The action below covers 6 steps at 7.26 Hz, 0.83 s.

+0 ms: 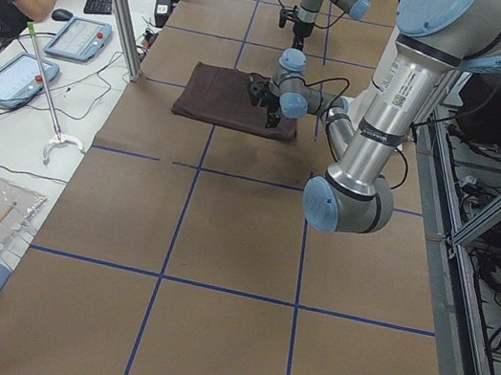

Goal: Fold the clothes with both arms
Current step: 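Bring both grippers down to the shirt edge nearest the robot, then position the left and right grippers at the two near corners of the shirt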

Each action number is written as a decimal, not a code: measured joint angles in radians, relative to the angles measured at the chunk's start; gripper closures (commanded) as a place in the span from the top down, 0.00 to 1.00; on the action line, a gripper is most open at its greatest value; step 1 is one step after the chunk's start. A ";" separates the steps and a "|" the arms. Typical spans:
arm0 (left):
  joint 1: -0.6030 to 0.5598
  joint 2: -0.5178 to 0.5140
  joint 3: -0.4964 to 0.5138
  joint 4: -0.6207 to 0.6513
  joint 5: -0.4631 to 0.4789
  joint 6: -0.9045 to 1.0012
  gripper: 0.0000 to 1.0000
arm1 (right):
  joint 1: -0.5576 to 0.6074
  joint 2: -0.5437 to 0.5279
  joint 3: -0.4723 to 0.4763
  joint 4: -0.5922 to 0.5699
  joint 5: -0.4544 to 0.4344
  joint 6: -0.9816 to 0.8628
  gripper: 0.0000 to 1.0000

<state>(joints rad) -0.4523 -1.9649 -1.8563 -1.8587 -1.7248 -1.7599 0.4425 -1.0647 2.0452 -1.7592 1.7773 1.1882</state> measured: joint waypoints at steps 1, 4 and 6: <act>0.053 0.012 -0.005 0.007 0.051 -0.067 1.00 | 0.001 0.000 0.000 0.009 0.000 0.006 1.00; 0.111 0.060 -0.012 0.010 0.115 -0.136 0.99 | 0.004 0.001 0.001 0.015 0.001 0.013 1.00; 0.131 0.078 -0.012 0.009 0.123 -0.141 0.86 | 0.004 0.002 0.001 0.015 0.001 0.019 1.00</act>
<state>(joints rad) -0.3214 -1.8866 -1.8687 -1.8498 -1.6017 -1.9005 0.4464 -1.0625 2.0463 -1.7442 1.7779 1.2074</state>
